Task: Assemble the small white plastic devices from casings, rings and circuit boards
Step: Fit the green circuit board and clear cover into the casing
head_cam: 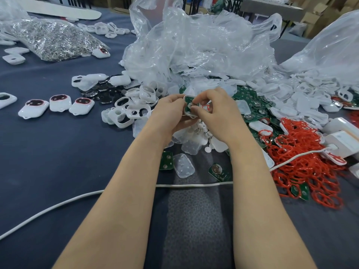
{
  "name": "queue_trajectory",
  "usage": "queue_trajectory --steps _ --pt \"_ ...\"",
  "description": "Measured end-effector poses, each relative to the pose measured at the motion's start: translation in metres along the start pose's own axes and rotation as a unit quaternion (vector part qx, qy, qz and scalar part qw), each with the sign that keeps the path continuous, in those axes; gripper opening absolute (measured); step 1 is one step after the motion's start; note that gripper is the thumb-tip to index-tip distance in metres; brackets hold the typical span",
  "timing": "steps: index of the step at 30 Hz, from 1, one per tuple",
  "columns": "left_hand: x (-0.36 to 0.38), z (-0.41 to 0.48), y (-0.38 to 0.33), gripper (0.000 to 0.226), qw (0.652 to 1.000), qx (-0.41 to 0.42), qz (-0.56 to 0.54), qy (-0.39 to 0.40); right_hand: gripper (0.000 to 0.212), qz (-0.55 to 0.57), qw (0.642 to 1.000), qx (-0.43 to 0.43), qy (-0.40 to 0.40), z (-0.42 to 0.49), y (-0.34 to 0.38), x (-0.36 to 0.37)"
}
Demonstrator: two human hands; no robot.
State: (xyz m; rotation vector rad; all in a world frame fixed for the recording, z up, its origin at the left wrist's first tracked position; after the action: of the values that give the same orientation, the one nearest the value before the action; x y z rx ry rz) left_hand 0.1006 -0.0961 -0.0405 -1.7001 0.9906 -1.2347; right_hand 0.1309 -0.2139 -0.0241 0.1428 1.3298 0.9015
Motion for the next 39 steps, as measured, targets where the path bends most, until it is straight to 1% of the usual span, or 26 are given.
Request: queue_trajectory --steps 6,11,20,28,32,35,37,39 --pt "0.000 -0.001 -0.001 0.026 1.000 0.004 0.005 0.003 0.014 0.018 1.000 -0.003 -0.002 0.000 -0.001 0.000" --pt "-0.001 0.000 -0.002 0.027 1.000 0.002 0.005 -0.002 0.011 0.010 1.000 -0.006 0.004 0.000 -0.001 0.000" --pt "-0.002 0.000 -0.001 0.028 1.000 0.000 0.016 -0.007 0.013 0.006 1.000 -0.003 0.009 0.000 -0.002 0.000" --pt "-0.003 0.002 0.000 0.021 1.000 0.005 0.018 -0.002 0.013 0.009 1.000 -0.001 0.002 0.000 -0.002 0.001" --pt "-0.004 0.003 0.002 0.018 0.999 0.013 0.050 -0.008 0.012 0.021 1.000 0.001 0.006 -0.001 -0.001 0.001" --pt "-0.004 0.003 0.003 0.018 0.998 0.022 0.059 -0.016 0.007 0.040 0.999 0.007 0.007 -0.001 -0.001 0.000" --pt "-0.004 0.003 0.003 0.018 0.998 0.028 0.061 -0.019 0.007 0.073 0.997 0.026 -0.007 -0.001 -0.001 -0.005" --pt "-0.004 0.002 0.002 0.021 0.997 0.037 0.059 -0.029 0.010 0.090 0.994 0.051 -0.046 -0.002 -0.005 -0.015"
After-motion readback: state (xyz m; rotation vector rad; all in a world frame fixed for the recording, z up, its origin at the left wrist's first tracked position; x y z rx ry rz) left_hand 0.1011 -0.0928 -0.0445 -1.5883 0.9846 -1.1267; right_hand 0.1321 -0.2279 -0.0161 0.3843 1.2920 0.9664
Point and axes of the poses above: each hand's wrist, its own z-axis towards the middle knuckle, its own x-axis out of the palm, y = z × x, the point moved 2 cm from there along z, towards the middle knuckle, and after that the axes turned 2 degrees about y, right-handed, at the moved point
